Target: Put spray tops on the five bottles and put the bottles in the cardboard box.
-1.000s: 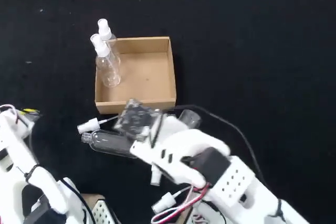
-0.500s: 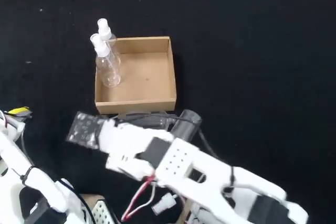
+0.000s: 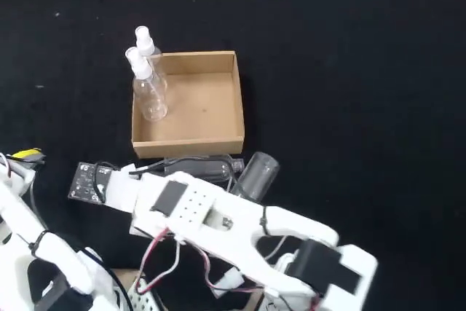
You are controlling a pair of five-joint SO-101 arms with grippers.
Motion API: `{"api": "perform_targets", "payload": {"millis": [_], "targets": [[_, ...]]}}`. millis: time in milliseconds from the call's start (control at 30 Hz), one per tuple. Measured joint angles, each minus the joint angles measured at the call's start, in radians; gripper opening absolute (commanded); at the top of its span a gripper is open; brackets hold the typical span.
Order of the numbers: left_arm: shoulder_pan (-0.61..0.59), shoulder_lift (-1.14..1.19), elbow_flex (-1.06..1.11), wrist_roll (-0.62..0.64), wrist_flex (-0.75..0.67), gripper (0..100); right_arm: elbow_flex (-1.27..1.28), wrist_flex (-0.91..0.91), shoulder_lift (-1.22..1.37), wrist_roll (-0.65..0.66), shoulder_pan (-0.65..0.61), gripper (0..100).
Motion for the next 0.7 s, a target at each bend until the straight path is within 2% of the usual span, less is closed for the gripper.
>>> {"api": "perform_targets", "payload": {"millis": [233,300,367,400,467,567,700], "targets": [[-0.002,0.000,0.000,0.000,0.000,28,-0.089,0.000,0.161,0.003,0.002,26.2],[-0.002,0.000,0.000,0.000,0.000,28,-0.106,0.000,0.186,0.002,0.002,17.3],[-0.002,0.000,0.000,0.000,0.000,28,-0.115,0.000,0.199,0.003,0.002,2.5],[-0.002,0.000,0.000,0.000,0.000,28,-0.117,0.000,0.199,0.003,0.002,0.6],[-0.002,0.000,0.000,0.000,0.000,28,-0.117,0.000,0.199,0.003,0.002,4.4],[-0.002,0.000,0.000,0.000,0.000,28,-0.117,0.000,0.187,-0.002,0.002,1.0],[-0.002,0.000,0.000,0.000,0.000,28,-0.117,0.000,0.091,-0.091,0.000,1.1]]}}
